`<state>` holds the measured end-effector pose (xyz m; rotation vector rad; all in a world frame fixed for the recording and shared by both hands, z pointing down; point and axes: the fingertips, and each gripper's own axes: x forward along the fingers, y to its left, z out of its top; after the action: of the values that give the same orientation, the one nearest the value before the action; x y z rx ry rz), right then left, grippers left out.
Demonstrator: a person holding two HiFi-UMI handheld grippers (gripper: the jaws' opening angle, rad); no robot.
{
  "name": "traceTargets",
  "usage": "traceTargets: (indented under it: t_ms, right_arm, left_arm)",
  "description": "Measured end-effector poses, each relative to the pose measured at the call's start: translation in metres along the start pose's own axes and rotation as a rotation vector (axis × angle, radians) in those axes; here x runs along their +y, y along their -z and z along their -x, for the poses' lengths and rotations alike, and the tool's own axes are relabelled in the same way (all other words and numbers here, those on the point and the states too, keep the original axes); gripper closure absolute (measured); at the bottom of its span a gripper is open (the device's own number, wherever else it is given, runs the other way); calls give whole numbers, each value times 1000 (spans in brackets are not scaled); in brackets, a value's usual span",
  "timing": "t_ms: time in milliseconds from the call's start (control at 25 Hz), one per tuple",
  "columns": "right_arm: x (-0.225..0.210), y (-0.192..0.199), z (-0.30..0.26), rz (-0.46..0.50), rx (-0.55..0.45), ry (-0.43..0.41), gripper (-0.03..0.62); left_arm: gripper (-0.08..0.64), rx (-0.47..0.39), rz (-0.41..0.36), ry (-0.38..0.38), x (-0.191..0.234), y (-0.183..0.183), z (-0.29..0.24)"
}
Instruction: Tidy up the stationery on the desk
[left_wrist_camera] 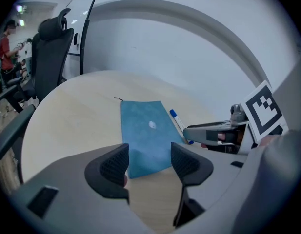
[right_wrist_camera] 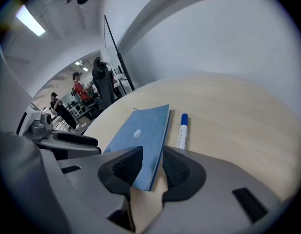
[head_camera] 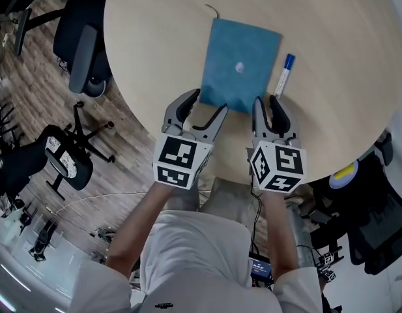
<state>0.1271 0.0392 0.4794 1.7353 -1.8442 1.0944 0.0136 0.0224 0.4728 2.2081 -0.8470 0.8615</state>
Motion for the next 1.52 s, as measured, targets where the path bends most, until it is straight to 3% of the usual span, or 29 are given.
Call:
traceTargets:
  t_ms: [280,360,400,440,920,1320,1520]
  right_arm:
    - [-26,-3,9,27,-29,105,457]
    - [-34,0,5,26,-18,129,457]
    - [-38,2,3,21,-11,134,457]
    - [-40,4,1,16,-5,137,457]
    - [-43,17,-10,13,45,136,459]
    - [-39,22,-16,26,85,140,500]
    - [-33,15,-6,20,44,167,502]
  left_arm:
    - [307,2,4,36,-17,-1,-2]
    - [410,-3,9,6,-15,-1,-2]
    - [496,1,9,-11,-14,0,-2]
    - [522,6,11,-18,-14,2,-4]
    - [534,18,41,7,-14,8,-9]
    - [534,24,44,-6,-7,17,-2]
    - [534,19,45,-17,0,16,4]
